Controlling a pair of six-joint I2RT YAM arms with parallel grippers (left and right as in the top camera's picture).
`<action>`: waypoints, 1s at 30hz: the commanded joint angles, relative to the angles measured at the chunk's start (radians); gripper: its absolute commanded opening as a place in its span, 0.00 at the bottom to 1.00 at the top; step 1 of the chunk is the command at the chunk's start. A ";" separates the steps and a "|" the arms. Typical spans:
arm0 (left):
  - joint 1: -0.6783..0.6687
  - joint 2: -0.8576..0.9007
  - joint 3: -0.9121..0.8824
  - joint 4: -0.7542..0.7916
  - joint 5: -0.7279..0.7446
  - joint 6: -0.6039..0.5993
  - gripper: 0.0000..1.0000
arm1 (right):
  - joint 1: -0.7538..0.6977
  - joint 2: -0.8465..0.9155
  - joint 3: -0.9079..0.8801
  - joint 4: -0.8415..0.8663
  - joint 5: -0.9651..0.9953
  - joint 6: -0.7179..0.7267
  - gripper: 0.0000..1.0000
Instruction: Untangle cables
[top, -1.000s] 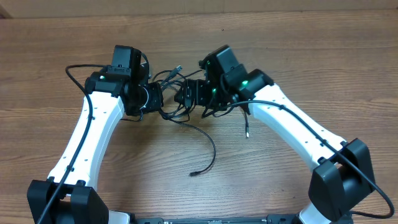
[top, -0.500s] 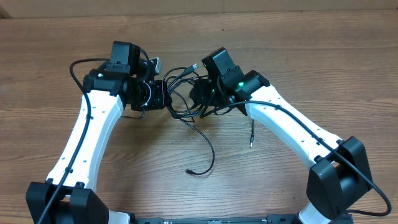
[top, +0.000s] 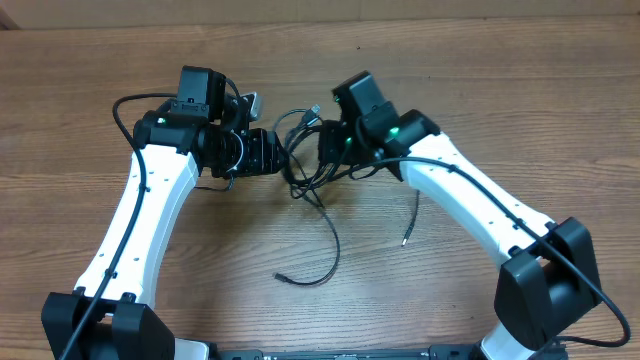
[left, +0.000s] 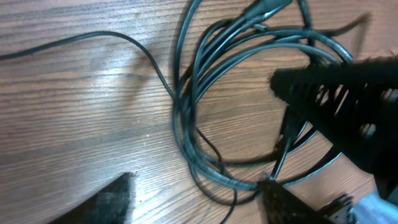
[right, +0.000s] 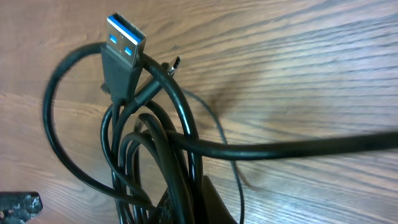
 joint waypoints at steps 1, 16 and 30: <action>0.001 -0.019 0.027 0.008 0.002 -0.101 0.79 | -0.045 0.008 -0.004 0.011 -0.036 -0.001 0.04; -0.126 -0.016 -0.008 -0.075 0.060 -1.144 0.76 | -0.051 0.008 -0.005 0.040 -0.031 0.002 0.04; -0.216 -0.002 -0.010 -0.071 -0.148 -1.491 0.62 | -0.051 0.008 -0.005 0.014 -0.031 0.002 0.04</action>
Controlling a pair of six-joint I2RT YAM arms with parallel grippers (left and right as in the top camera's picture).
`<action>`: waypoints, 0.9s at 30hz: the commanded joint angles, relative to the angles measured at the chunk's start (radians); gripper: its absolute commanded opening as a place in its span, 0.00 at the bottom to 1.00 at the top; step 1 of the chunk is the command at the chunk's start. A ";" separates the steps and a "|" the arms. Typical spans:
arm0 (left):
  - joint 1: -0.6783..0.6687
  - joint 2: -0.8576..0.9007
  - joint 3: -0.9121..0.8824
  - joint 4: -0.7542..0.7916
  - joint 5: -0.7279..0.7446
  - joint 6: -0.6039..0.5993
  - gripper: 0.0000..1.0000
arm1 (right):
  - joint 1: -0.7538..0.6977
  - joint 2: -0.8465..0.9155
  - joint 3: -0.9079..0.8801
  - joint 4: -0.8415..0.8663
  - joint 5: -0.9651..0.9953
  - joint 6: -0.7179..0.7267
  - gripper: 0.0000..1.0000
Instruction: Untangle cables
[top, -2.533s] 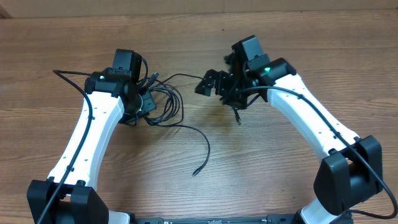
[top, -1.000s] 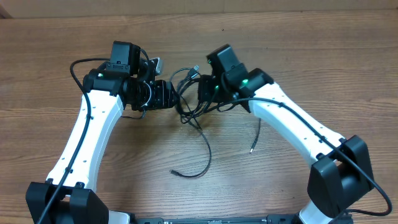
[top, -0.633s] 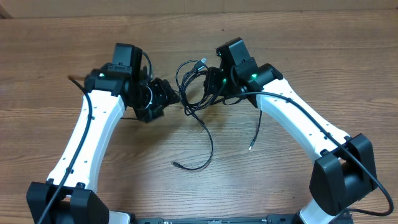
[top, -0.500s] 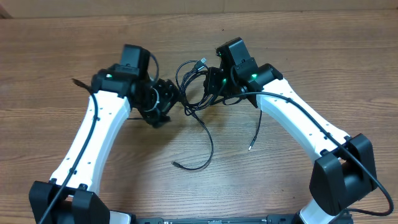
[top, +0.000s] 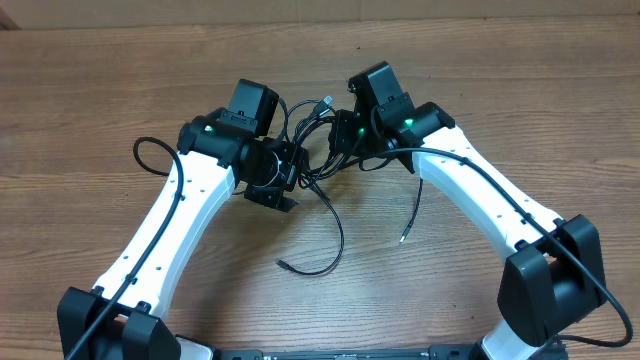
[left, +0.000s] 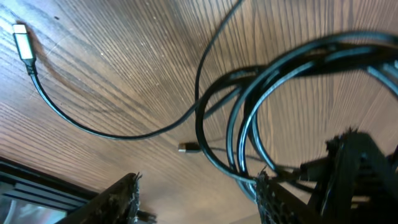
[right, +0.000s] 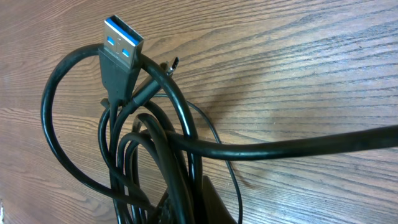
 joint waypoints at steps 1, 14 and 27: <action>-0.022 0.000 -0.009 0.002 -0.067 -0.135 0.63 | 0.003 0.008 -0.005 0.004 -0.005 0.002 0.04; -0.089 0.146 -0.009 0.035 -0.068 -0.222 0.44 | 0.003 0.008 -0.005 0.000 -0.005 0.002 0.04; -0.091 0.196 -0.009 0.084 -0.069 -0.166 0.05 | 0.003 0.008 -0.005 0.000 -0.004 0.002 0.04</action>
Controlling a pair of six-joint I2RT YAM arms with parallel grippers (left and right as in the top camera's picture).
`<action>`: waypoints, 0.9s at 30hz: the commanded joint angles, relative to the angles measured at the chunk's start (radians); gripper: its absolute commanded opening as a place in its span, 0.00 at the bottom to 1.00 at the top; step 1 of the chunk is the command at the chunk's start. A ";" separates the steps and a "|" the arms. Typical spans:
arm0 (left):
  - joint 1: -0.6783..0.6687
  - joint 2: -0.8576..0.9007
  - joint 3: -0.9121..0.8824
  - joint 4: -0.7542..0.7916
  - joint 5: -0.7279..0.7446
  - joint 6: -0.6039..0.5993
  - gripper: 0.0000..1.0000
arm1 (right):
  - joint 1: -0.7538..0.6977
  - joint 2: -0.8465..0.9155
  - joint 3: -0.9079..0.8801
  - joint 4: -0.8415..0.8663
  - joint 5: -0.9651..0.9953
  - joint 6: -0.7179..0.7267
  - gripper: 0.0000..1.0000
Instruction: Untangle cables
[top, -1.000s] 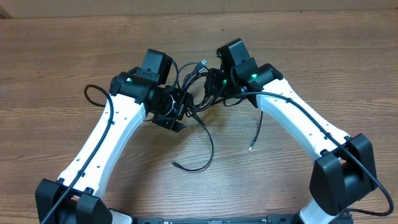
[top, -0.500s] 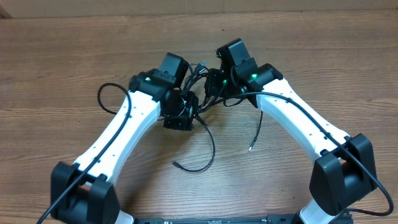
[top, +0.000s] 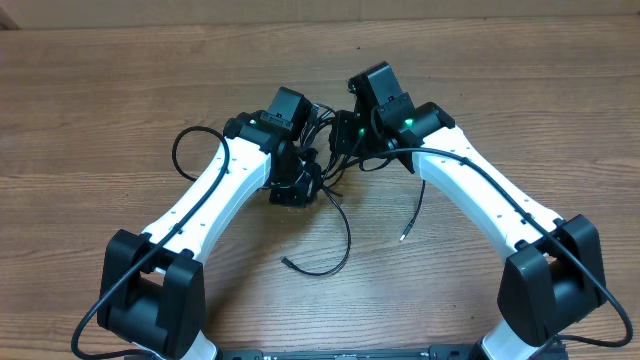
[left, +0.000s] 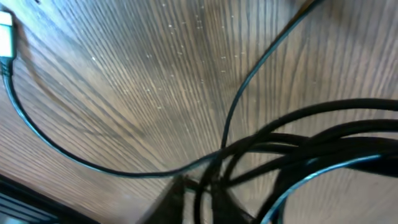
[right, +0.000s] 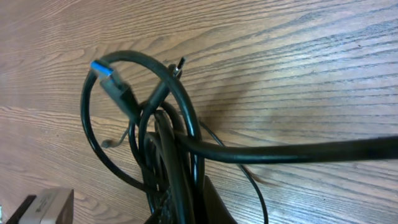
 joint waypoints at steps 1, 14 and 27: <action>-0.004 0.014 -0.008 -0.001 -0.016 0.058 0.04 | 0.002 0.008 -0.005 0.004 -0.004 0.002 0.05; 0.219 -0.036 -0.007 -0.159 -0.053 0.704 0.04 | 0.002 0.008 -0.005 -0.028 0.072 -0.001 0.08; 0.287 -0.077 -0.007 -0.146 -0.064 0.993 0.04 | 0.003 0.008 -0.005 -0.043 0.084 -0.002 0.29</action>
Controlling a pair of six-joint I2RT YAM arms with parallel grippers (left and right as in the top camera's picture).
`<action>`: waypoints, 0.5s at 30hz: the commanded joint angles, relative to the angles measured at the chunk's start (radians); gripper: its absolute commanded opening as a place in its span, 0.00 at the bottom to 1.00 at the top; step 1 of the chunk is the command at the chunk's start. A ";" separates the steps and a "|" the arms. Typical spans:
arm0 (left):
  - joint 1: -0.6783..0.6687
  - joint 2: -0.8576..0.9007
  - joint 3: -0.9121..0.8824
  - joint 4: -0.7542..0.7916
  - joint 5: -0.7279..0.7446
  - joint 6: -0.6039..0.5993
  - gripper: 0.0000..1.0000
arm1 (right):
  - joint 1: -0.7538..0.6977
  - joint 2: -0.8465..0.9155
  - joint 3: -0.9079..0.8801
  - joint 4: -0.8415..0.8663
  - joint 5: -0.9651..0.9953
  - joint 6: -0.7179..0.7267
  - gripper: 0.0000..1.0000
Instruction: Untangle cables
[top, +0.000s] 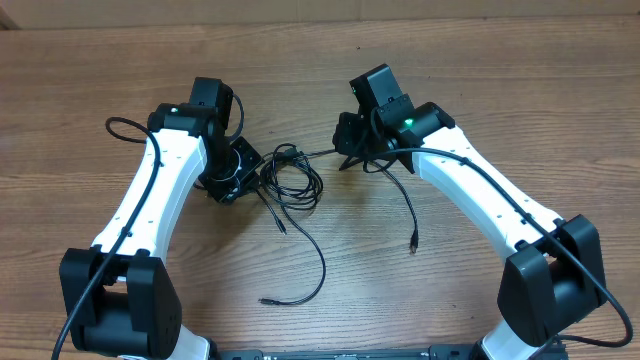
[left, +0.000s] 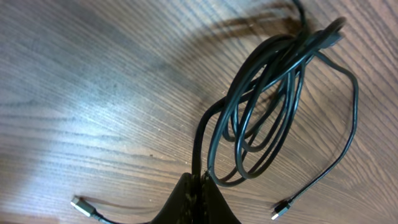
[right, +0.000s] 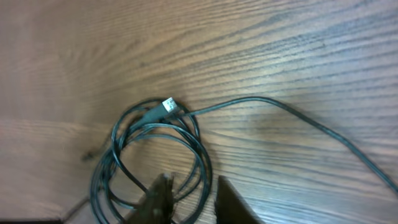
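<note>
A bundle of black cables (top: 292, 178) lies coiled on the wooden table (top: 500, 80) between the two arms. My left gripper (top: 243, 170) sits at the bundle's left edge. In the left wrist view that gripper (left: 202, 178) is shut on one black strand, and the coils (left: 267, 106) spread out beyond it. My right gripper (top: 344, 154) is to the bundle's right. It (right: 190, 185) stands open, its fingers (right: 163, 194) over the edge of the coil (right: 155, 146). A thin cable (right: 280, 106) runs off to the right.
One loose cable tail ends at a plug (top: 413, 242) under the right arm. Another tail curves down to a plug (top: 265, 300) near the front. A short end (top: 283, 228) lies just below the bundle. The left arm's own wire (top: 125, 125) loops out at the far left.
My left gripper, shut on a strand, has moved left and the bundle has gone with it. My right gripper has let go of the bundle and is open. The loose tails have shifted on the table.
My right gripper first held the bundle with a blue USB plug sticking up, and my left gripper stood open to its left. The left gripper was then open at the bundle, then shut on a strand. Now the bundle sits to the left, free of the right gripper.
</note>
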 joint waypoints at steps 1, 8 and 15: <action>-0.008 -0.021 -0.005 0.018 -0.015 0.067 0.04 | 0.002 0.008 -0.005 -0.004 0.020 0.000 0.44; -0.009 -0.021 -0.005 0.003 -0.013 0.068 0.04 | 0.002 0.008 -0.005 -0.008 0.034 0.001 0.88; -0.009 -0.021 -0.005 -0.009 -0.016 0.090 0.04 | 0.002 0.008 -0.005 -0.015 0.035 0.000 1.00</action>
